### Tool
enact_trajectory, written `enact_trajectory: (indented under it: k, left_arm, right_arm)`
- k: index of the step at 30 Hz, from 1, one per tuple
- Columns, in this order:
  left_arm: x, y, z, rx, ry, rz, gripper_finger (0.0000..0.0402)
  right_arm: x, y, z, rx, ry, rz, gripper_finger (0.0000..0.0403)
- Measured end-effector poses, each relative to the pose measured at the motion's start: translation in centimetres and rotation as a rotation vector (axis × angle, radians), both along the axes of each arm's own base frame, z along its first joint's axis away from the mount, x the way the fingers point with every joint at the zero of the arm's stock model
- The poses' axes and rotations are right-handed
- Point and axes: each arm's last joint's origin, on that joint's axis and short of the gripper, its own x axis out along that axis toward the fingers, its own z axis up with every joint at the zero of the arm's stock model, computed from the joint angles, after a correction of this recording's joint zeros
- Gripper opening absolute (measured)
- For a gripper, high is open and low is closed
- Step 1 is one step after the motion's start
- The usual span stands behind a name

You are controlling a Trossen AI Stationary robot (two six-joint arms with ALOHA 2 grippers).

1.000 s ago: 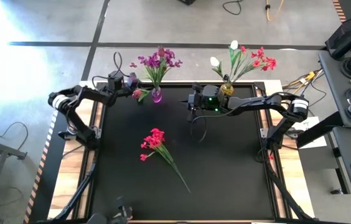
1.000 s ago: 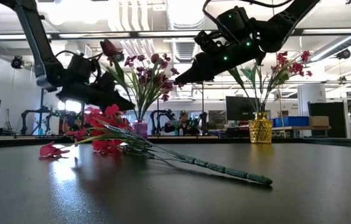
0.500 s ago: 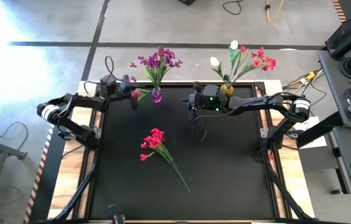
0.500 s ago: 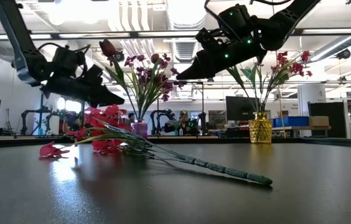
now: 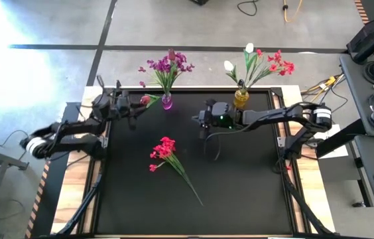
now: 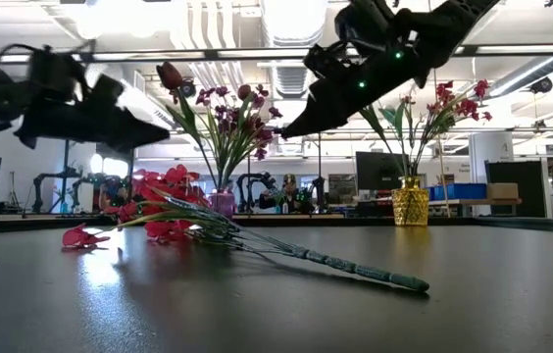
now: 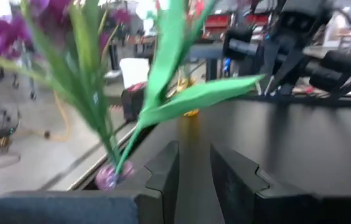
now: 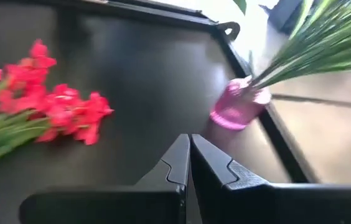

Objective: Sort flowers into vase by color
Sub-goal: Put the bouquet of red flowers into the yellow vase

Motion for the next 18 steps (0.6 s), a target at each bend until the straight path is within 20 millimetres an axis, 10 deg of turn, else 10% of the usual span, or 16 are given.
enact_trajectory:
  k: [9,18]
  left_arm:
    - [-1.4,-2.5,0.6,0.074,-0.09,-0.011,0.0076]
    - [-1.6,-2.7,0.9,0.076,-0.108,-0.012,0.0076]
  right_arm:
    - [0.2,5.2,-1.2,0.253,0.075,0.009,0.0018]
    - [0.9,10.1,-2.9,0.384,0.101,-0.07,0.0129]
